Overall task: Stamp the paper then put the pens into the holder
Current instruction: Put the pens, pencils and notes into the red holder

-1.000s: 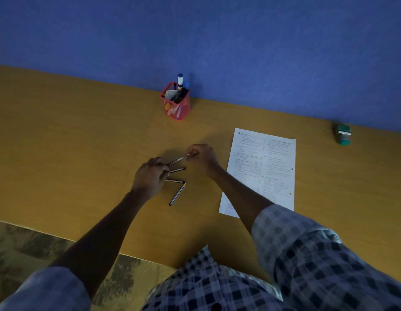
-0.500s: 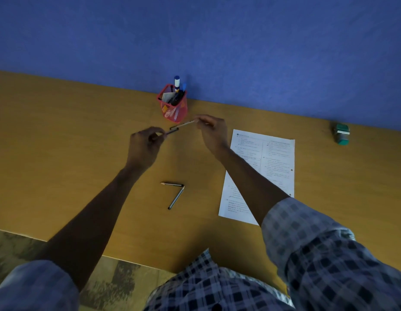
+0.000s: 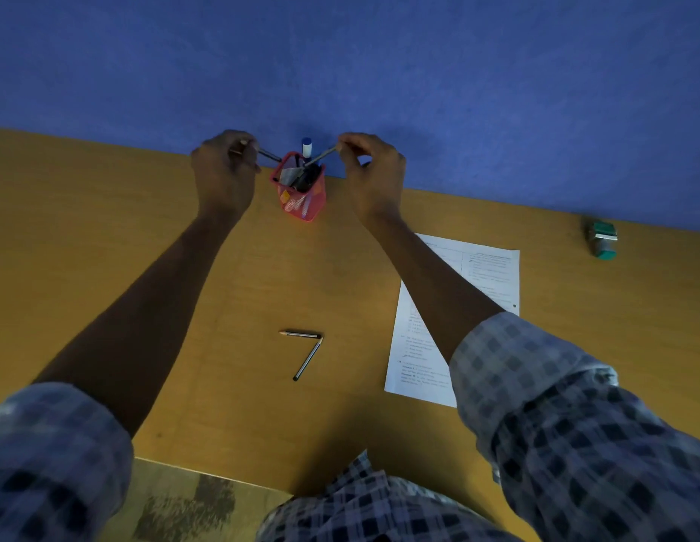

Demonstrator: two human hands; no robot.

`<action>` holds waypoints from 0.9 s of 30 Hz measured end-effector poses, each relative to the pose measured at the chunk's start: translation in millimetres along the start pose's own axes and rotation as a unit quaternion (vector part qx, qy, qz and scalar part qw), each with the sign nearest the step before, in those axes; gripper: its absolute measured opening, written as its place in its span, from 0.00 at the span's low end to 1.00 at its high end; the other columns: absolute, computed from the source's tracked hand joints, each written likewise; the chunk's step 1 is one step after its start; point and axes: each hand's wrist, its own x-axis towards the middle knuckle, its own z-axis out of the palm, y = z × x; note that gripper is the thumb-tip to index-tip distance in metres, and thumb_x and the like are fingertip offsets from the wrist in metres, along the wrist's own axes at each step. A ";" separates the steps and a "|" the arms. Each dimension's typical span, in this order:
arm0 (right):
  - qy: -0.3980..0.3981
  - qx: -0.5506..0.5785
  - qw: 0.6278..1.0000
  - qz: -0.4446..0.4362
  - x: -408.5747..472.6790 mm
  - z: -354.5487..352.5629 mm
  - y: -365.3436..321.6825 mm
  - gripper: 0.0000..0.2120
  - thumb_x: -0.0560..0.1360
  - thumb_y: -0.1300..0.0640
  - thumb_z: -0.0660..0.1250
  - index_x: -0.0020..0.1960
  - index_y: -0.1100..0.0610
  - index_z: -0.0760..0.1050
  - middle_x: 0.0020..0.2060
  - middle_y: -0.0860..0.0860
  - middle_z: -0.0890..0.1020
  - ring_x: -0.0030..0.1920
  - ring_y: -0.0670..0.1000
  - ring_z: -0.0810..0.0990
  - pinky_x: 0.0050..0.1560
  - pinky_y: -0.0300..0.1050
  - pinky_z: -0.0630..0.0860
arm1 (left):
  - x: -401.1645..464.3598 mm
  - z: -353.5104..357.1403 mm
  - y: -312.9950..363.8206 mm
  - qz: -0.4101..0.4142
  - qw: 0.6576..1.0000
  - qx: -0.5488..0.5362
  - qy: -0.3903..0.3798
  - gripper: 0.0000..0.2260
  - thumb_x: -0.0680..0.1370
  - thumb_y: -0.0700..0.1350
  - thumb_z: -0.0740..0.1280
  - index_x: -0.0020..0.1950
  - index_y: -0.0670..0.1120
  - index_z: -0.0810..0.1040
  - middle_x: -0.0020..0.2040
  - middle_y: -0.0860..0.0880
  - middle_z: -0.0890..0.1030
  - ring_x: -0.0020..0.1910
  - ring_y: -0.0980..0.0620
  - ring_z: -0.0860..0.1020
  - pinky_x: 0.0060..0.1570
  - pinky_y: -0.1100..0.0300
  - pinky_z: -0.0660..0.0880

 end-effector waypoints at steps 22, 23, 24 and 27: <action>-0.225 -0.351 0.899 -0.136 32.5 64.8 11.5 0.11 0.79 0.56 0.61 0.55 0.56 0.80 0.53 0.52 0.80 0.56 0.51 0.77 0.44 0.42 0.70 | 31.0 47.4 -37.9 0.043 0.943 0.269 -0.189 0.22 0.80 0.52 0.56 0.42 0.35 0.80 0.40 0.33 0.79 0.39 0.35 0.78 0.35 0.53 0.64; -0.228 -0.351 0.898 -0.136 31.7 65.7 13.3 0.11 0.80 0.56 0.61 0.56 0.56 0.80 0.53 0.52 0.79 0.57 0.51 0.76 0.44 0.42 0.70 | 30.4 47.1 -38.2 0.048 0.941 0.276 -0.190 0.22 0.81 0.52 0.56 0.43 0.35 0.80 0.40 0.34 0.79 0.40 0.34 0.78 0.35 0.53 0.64; -0.228 -0.350 0.898 -0.135 31.2 66.6 13.6 0.11 0.79 0.56 0.61 0.56 0.56 0.80 0.54 0.52 0.79 0.57 0.51 0.75 0.46 0.42 0.72 | 30.4 46.3 -38.7 0.053 0.939 0.280 -0.193 0.22 0.82 0.52 0.56 0.44 0.35 0.80 0.41 0.34 0.79 0.41 0.34 0.78 0.35 0.52 0.64; -0.225 -0.334 0.905 -0.134 29.2 68.6 13.0 0.12 0.79 0.52 0.62 0.58 0.56 0.79 0.55 0.51 0.77 0.57 0.50 0.75 0.50 0.44 0.77 | 28.9 44.4 -41.3 0.066 0.938 0.274 -0.202 0.21 0.83 0.52 0.54 0.50 0.37 0.78 0.43 0.35 0.78 0.44 0.34 0.78 0.38 0.47 0.71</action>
